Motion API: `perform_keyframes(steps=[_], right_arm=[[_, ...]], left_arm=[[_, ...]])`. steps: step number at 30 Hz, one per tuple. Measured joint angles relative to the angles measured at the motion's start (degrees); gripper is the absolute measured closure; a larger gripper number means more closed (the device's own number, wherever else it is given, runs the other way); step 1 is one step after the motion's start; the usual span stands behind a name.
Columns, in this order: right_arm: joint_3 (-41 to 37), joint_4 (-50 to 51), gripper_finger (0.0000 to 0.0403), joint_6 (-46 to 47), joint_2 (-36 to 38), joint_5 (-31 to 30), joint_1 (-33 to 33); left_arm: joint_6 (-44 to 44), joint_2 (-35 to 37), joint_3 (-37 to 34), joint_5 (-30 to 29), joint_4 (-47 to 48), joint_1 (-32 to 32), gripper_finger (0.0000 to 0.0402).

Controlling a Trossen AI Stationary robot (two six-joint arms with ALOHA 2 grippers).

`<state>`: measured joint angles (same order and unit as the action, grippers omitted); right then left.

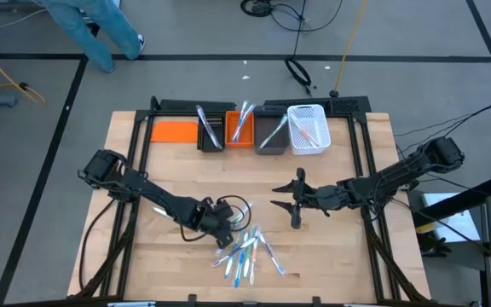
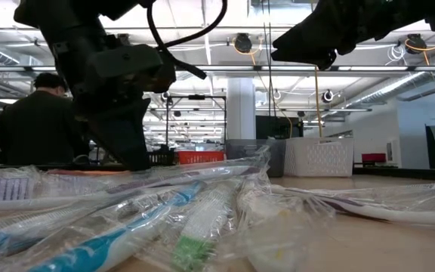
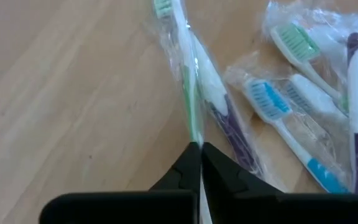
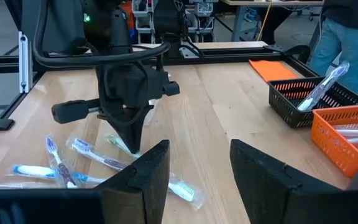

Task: Pick & Place Toothbrushes
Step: Put the green toothbrush into the black bin

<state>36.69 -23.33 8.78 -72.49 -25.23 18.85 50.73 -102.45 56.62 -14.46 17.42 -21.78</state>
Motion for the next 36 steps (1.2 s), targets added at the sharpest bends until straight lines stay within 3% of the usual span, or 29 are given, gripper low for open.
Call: perform_keyframes(steps=[10,18,22,29,36], right_arm=[[0.0,0.09,0.0243,0.9,0.0,0.02,0.0],[0.0,0.08,0.0243,1.73,0.0,3.03,0.02],[0.0,-0.28,0.0243,2.52,0.0,2.95,0.02],[0.0,-3.05,0.0243,2.58,0.0,3.19,0.02],[0.0,-8.03,0.0243,2.15,-1.07,4.55,0.01]], left_arm=[[0.03,3.92,0.0,-6.0,1.16,-0.72,0.0401],[-2.79,10.21,0.02,-22.09,-0.59,-4.17,0.0401],[-8.24,11.7,0.02,-28.52,-7.1,-5.79,0.0401],[-23.76,11.76,0.02,-29.57,-25.45,-5.82,0.0402],[-32.07,11.76,0.02,-27.07,-34.16,-3.85,0.0402]])
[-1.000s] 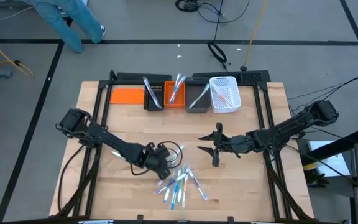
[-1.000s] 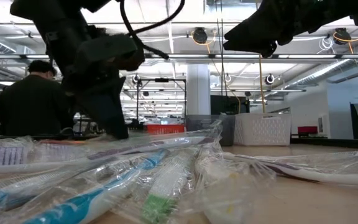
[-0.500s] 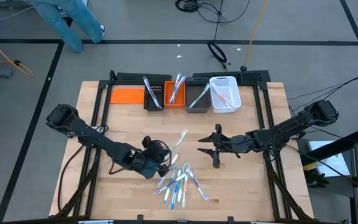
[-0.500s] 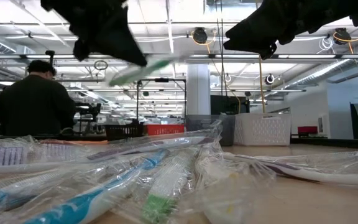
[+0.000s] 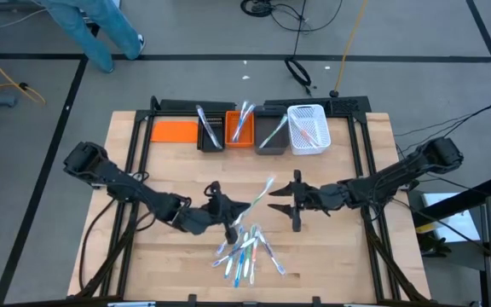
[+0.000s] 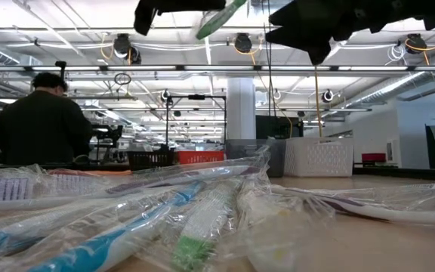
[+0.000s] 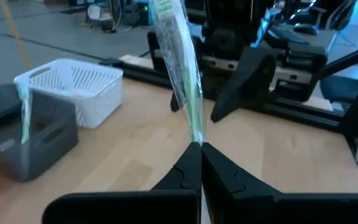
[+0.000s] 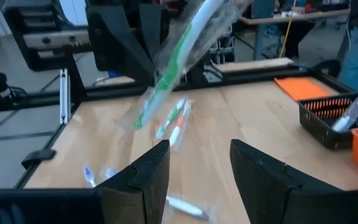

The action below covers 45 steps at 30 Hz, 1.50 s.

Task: Pick & Place Toothbrushes
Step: Put the green toothbrush into the black bin

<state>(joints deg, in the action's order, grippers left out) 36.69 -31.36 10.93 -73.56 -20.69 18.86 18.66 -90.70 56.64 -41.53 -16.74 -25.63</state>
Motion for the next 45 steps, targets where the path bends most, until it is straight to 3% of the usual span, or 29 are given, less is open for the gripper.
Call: perform_keyframes(steps=[8,14,21,27,30,35,45], right_arm=[[0.0,-11.56,0.0243,-2.94,-1.55,0.01,-0.81],[0.02,-14.47,0.0243,-2.52,-1.52,0.16,-3.33],[0.02,-20.02,0.0243,-0.48,-1.48,11.74,-5.41],[0.02,-21.11,0.0247,-0.84,-1.51,11.54,-5.92],[0.02,-20.58,0.0279,-1.25,-1.55,11.58,-6.13],[0.02,-20.76,0.0386,-4.56,-1.53,12.28,-5.92],[0.02,-19.35,0.0395,-6.13,-1.53,11.64,-5.64]], left_arm=[[-0.56,0.0,0.0,1.04,-0.14,1.0,0.0402],[-0.64,-0.01,0.0,1.19,-0.23,0.87,0.0401],[-0.98,-0.02,0.0,1.65,-0.05,1.2,0.0401],[-0.97,-0.03,0.0,2.05,-0.03,1.25,0.0402],[-0.97,-0.04,0.0,2.05,-0.03,1.22,0.0402],[-0.95,-0.04,0.0,1.58,0.13,1.31,0.0401],[-0.16,-0.07,0.0,2.02,2.13,1.33,0.0361]])
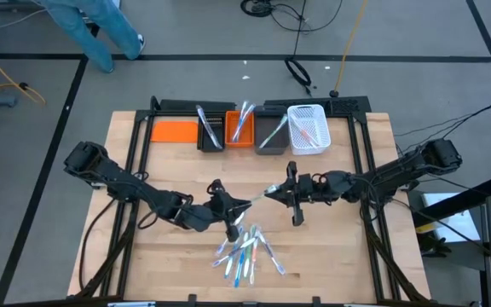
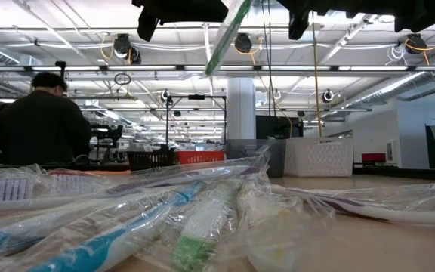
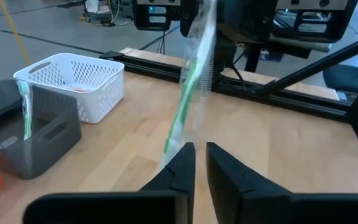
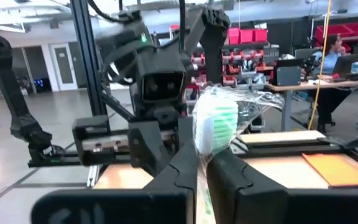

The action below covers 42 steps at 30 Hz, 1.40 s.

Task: Pick & Place Toothbrushes
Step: Put the green toothbrush into the black bin

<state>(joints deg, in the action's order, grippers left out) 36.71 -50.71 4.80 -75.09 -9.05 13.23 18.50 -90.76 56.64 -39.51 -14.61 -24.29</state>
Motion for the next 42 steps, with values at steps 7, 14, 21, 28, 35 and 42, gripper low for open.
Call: perform_keyframes(steps=[7,14,21,28,35,42], right_arm=[[0.0,2.95,0.0395,-0.38,1.82,-1.65,-1.48],[-0.02,10.36,0.0395,-0.85,7.08,-5.35,-4.73],[-0.02,13.81,0.0395,-0.87,9.99,-7.7,-11.83],[-0.02,17.01,0.0395,3.21,9.98,-7.41,-22.68],[-0.02,18.19,0.0395,8.48,8.84,-2.63,-32.47],[0.0,14.55,0.0395,13.32,3.6,3.21,-40.03]], left_arm=[[-0.29,0.0,0.02,-1.61,3.43,0.22,0.03],[-0.39,0.0,0.02,-2.07,5.23,0.26,0.0258],[-0.37,0.0,0.02,-2.04,5.57,0.26,0.0252],[-0.35,0.0,0.02,-1.98,5.93,0.26,0.0252],[-1.06,0.0,0.02,-1.96,5.9,0.37,0.0252],[-1.51,0.0,0.02,-1.92,5.89,1.22,0.0252]])
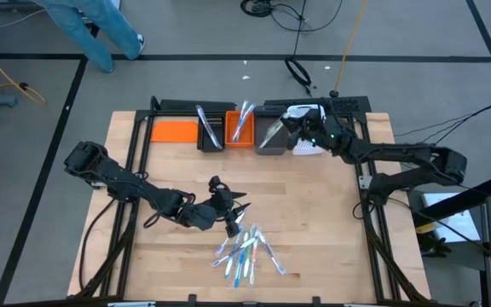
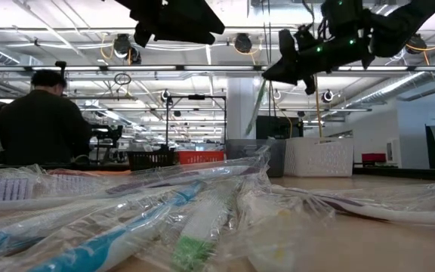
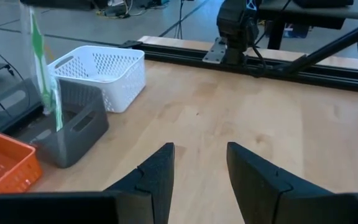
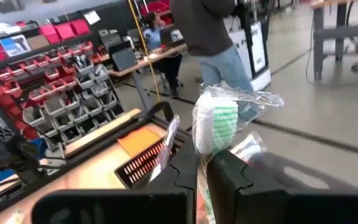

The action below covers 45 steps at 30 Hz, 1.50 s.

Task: Pick & Place Toothbrushes
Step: Put the green toothbrush into the black bin

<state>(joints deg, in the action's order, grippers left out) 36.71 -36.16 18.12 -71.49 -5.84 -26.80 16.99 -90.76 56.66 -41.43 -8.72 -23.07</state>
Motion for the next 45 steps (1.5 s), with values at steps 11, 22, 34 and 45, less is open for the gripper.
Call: perform_keyframes(steps=[11,22,34,45], right_arm=[[-0.02,-9.37,0.0395,6.72,-10.85,9.34,-6.98],[0.0,-14.89,0.0395,8.24,-18.98,12.18,-7.26],[0.02,-20.06,0.0393,10.76,-24.23,14.28,-6.95],[0.02,-19.25,0.0319,7.51,-24.41,15.12,-6.95]], left_arm=[[-0.02,0.0,0.0,4.55,-0.01,2.37,0.0252],[0.03,0.0,0.0,7.08,-0.01,3.19,0.0252],[-0.22,0.02,0.0,7.06,-0.03,3.19,0.0252],[-0.24,0.02,0.0,7.06,-0.02,3.19,0.0252]])
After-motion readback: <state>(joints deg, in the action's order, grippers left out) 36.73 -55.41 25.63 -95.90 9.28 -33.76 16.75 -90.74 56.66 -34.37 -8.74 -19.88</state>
